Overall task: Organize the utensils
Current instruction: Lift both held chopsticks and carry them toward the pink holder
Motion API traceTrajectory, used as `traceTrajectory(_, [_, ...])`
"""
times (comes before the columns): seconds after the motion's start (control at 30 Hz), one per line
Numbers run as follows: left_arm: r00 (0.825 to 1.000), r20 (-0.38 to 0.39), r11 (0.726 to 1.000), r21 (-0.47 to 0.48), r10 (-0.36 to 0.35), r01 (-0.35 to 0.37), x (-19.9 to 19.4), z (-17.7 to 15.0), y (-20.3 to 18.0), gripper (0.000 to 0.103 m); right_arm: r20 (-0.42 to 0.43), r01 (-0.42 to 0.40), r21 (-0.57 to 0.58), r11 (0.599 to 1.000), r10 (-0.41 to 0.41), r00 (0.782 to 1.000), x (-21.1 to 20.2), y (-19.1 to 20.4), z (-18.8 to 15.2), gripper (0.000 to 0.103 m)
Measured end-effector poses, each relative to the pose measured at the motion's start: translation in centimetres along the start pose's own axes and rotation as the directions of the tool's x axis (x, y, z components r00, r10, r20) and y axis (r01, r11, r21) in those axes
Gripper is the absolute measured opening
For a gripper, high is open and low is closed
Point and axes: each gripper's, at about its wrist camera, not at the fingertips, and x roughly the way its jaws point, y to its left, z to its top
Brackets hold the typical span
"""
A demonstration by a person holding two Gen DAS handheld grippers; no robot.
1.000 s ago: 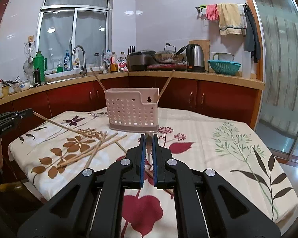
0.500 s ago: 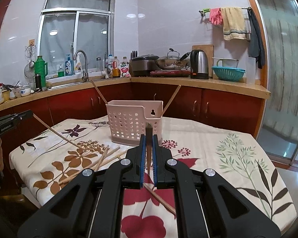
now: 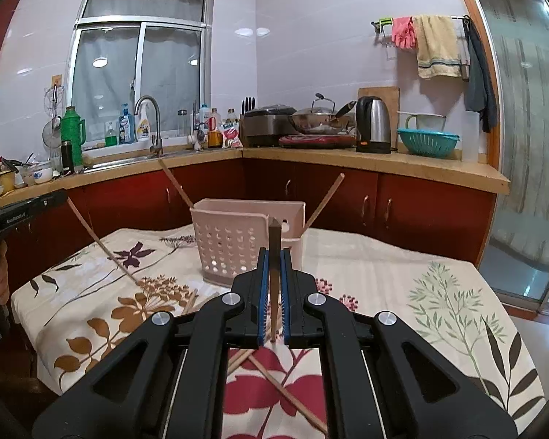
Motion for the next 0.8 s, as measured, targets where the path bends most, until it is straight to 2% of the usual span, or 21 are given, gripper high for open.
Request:
traceTrajectory(0.2, [0.999, 0.046, 1.0, 0.011, -0.013, 0.012, -0.1, 1.9, -0.2, 0.007, 0.024, -0.011, 0.016, 1.0, 0.01, 1.0, 0.2, -0.3, 1.7, 0.006])
traceTrajectory(0.47, [0.992, 0.099, 0.997, 0.009, -0.079, 0.078, -1.1, 4.6, -1.1, 0.007, 0.087, -0.044, 0.045, 0.998, 0.04, 0.995, -0.3, -0.9, 4.8, 0.007])
traceTrajectory(0.8, [0.963, 0.228, 0.99, 0.04, -0.141, 0.136, -1.1, 9.5, -3.2, 0.007, 0.219, -0.067, 0.013, 0.998, 0.063, 0.974, 0.1, -1.7, 9.7, 0.007])
